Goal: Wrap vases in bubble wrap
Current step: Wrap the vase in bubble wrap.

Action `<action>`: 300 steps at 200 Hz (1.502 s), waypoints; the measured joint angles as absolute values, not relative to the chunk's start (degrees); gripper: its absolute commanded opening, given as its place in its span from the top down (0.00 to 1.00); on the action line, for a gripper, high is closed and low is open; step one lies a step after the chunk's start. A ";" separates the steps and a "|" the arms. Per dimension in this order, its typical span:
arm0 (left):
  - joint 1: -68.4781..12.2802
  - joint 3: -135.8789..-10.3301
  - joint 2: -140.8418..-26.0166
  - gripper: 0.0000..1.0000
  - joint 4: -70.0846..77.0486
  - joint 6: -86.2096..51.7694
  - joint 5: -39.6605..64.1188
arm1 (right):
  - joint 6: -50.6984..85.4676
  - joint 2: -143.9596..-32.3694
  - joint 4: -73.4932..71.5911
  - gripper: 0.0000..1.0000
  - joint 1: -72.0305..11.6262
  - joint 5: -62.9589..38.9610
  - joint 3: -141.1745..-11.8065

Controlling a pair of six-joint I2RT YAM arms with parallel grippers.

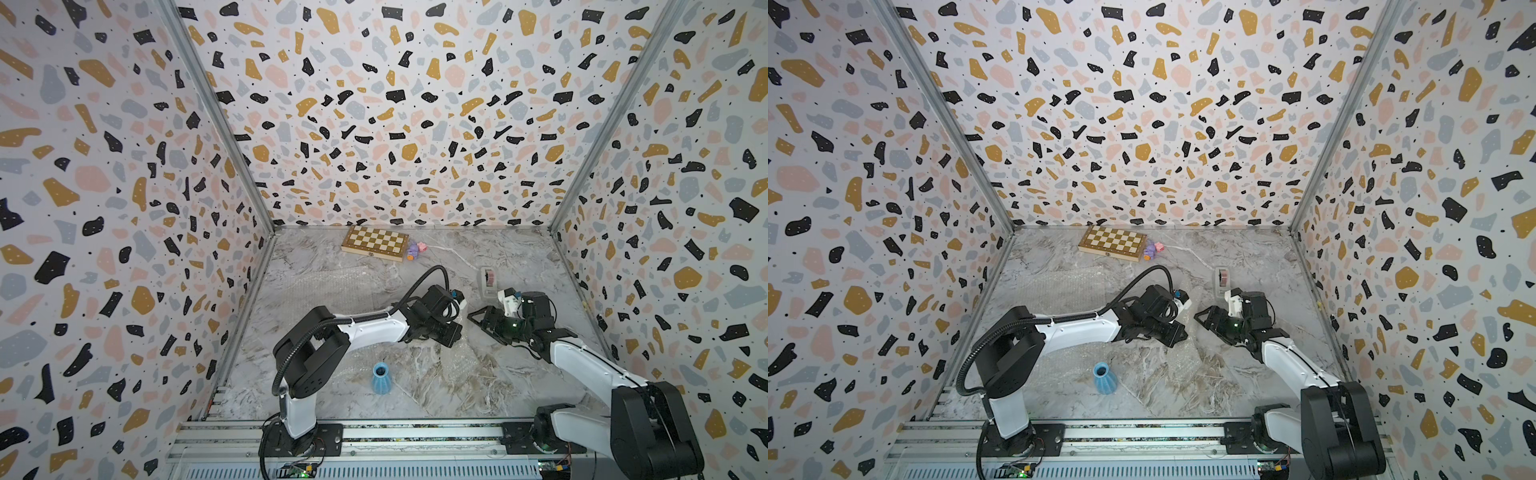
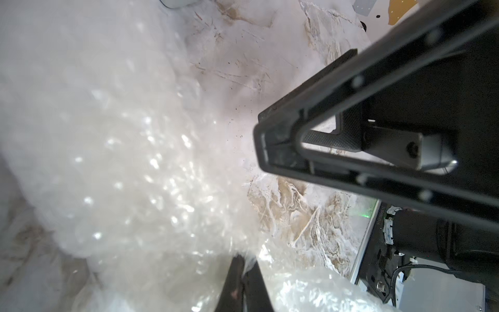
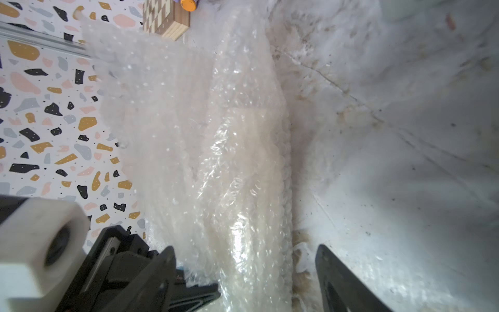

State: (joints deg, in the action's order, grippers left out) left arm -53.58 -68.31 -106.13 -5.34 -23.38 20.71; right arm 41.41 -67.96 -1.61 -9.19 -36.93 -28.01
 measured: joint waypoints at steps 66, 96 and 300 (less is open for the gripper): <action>-53.71 -68.31 -106.13 0.94 -4.93 -23.75 20.69 | 36.32 -75.46 -3.14 0.16 -10.31 -41.56 -29.78; -53.74 -68.31 -106.21 0.94 -4.80 -23.81 20.73 | 35.90 -79.33 -5.32 0.20 -12.03 -42.46 -31.64; -48.42 -61.49 -94.89 0.38 -5.04 -39.66 17.04 | 39.83 -86.50 -17.17 0.64 -12.58 -42.96 -30.00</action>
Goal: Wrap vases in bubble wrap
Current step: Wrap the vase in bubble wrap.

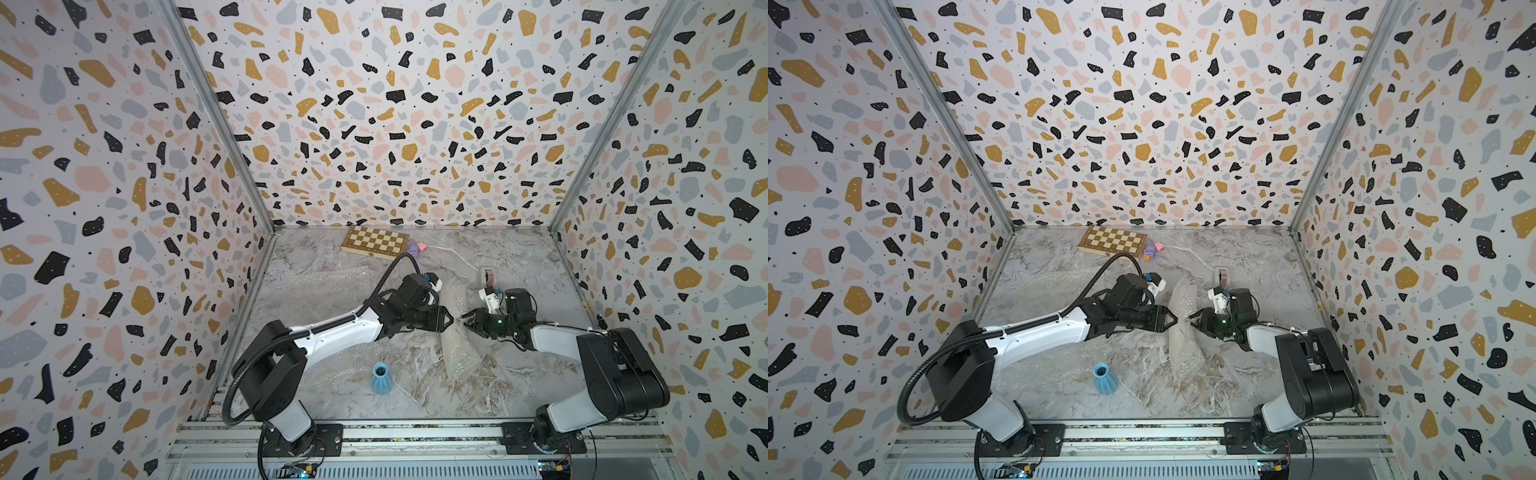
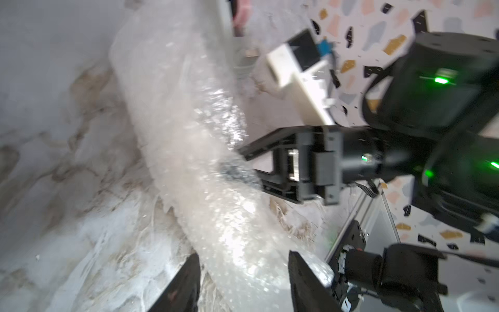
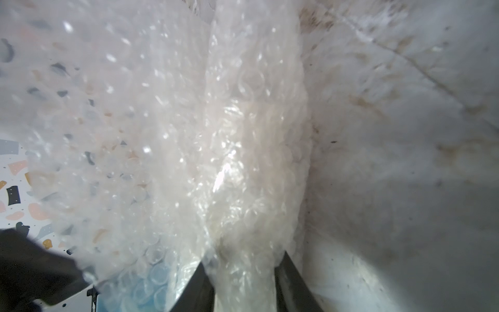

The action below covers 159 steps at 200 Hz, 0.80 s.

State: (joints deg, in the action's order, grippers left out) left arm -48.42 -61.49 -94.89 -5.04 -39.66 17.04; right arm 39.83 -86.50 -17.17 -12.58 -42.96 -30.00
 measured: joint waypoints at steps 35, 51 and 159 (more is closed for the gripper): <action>-50.65 -59.48 -101.51 0.26 -2.17 -45.78 14.90 | 41.28 -85.78 -18.17 0.63 -13.08 -42.02 -29.12; -51.94 -59.51 -102.04 0.27 -0.36 -47.29 13.93 | 41.89 -85.52 -18.50 0.63 -13.15 -41.47 -28.71; -53.76 -61.21 -107.31 0.33 6.22 -49.28 13.04 | 44.60 -74.02 -12.67 0.39 -8.82 -37.52 -24.49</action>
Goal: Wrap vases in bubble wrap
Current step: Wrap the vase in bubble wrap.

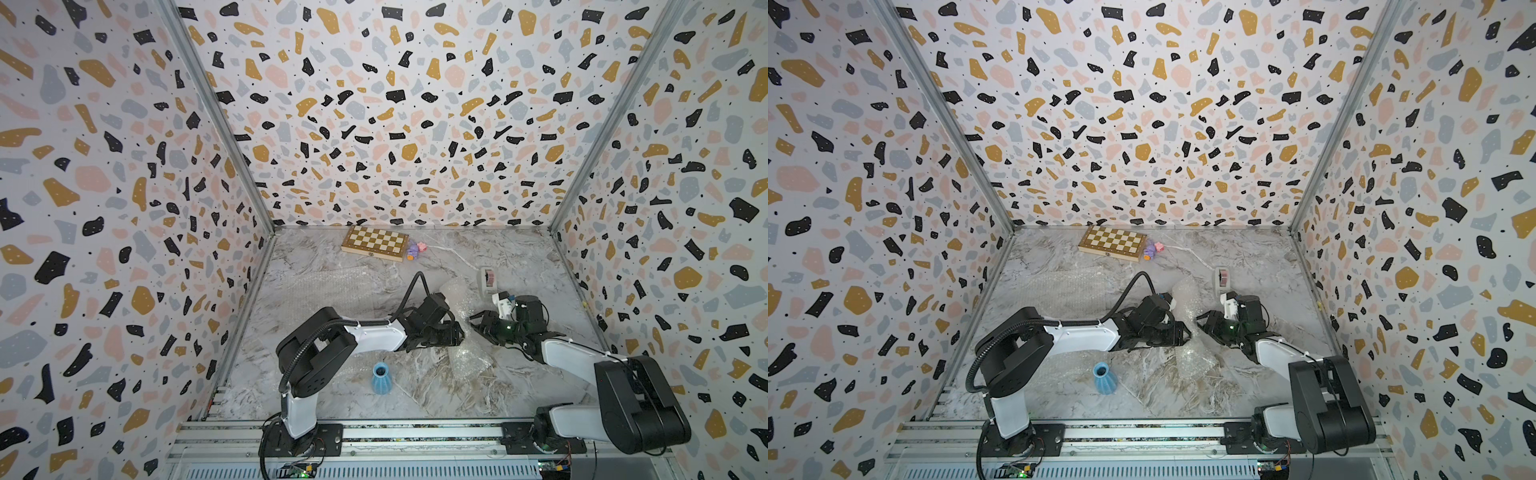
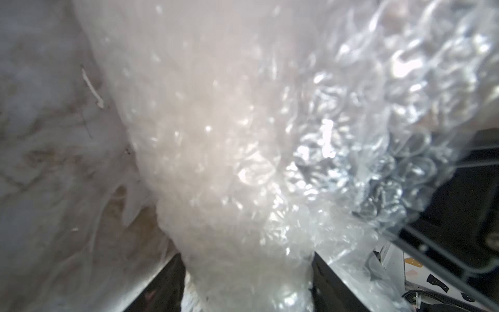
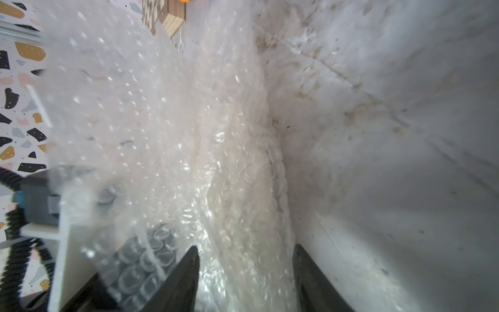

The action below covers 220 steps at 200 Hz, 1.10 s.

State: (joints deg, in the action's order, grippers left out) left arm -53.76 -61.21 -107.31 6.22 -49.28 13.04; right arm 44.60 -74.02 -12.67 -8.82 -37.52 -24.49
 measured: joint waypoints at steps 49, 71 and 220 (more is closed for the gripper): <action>-53.45 -62.22 -107.53 0.37 4.71 -46.52 13.67 | 40.58 -67.07 -1.32 0.38 -7.86 -37.26 -24.60; -52.60 -62.33 -107.53 0.38 4.21 -44.53 15.44 | 39.51 -64.66 2.17 0.39 -11.40 -38.13 -24.60; -48.97 -62.17 -107.11 0.28 2.37 -39.72 20.56 | 40.62 -68.34 -3.25 0.64 -19.22 -40.99 -20.58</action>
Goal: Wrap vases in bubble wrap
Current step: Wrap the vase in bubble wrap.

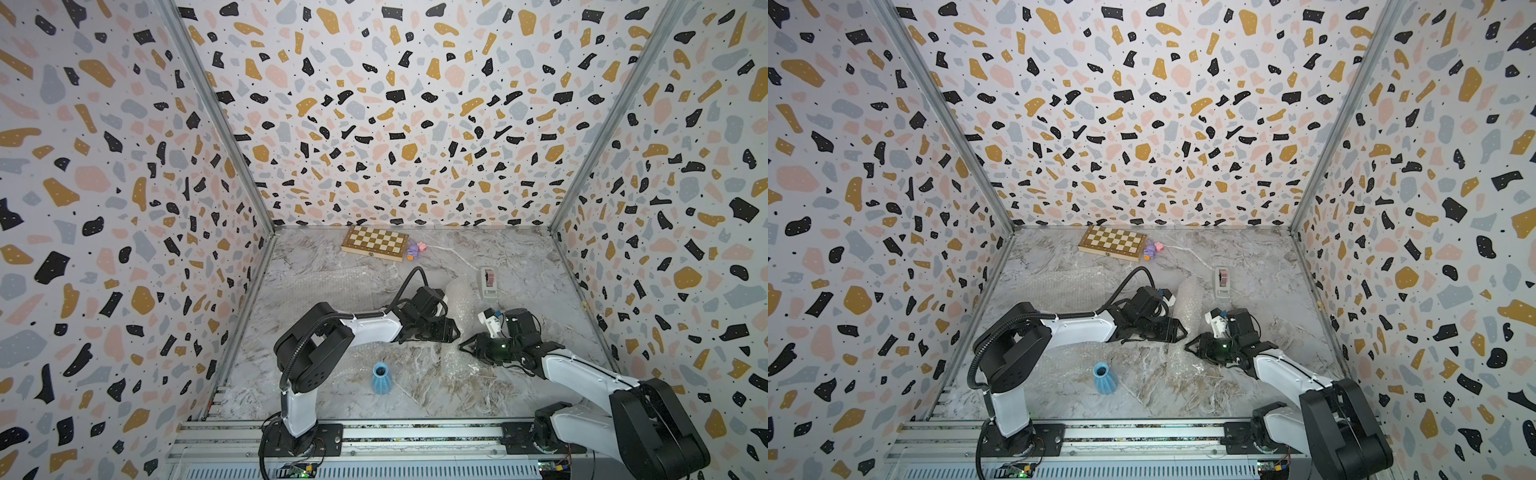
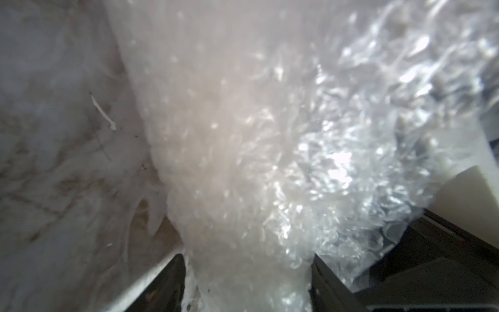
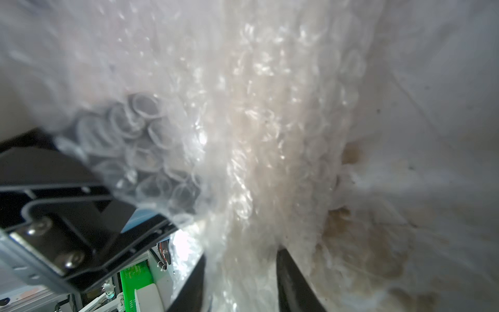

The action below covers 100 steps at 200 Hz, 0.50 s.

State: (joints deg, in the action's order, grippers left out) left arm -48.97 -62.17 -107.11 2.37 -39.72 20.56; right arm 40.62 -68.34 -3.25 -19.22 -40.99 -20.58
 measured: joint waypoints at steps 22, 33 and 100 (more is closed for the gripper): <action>-47.88 -62.04 -106.39 0.21 1.45 -39.92 20.84 | 40.69 -68.60 -4.64 0.64 -20.16 -40.91 -20.62; -47.31 -62.43 -106.43 0.18 0.95 -39.77 21.26 | 40.69 -68.82 -5.15 0.65 -20.69 -40.69 -20.64; -46.30 -73.71 -111.96 0.15 -2.98 -35.90 22.06 | 40.56 -71.64 -6.63 0.64 -21.15 -41.04 -21.43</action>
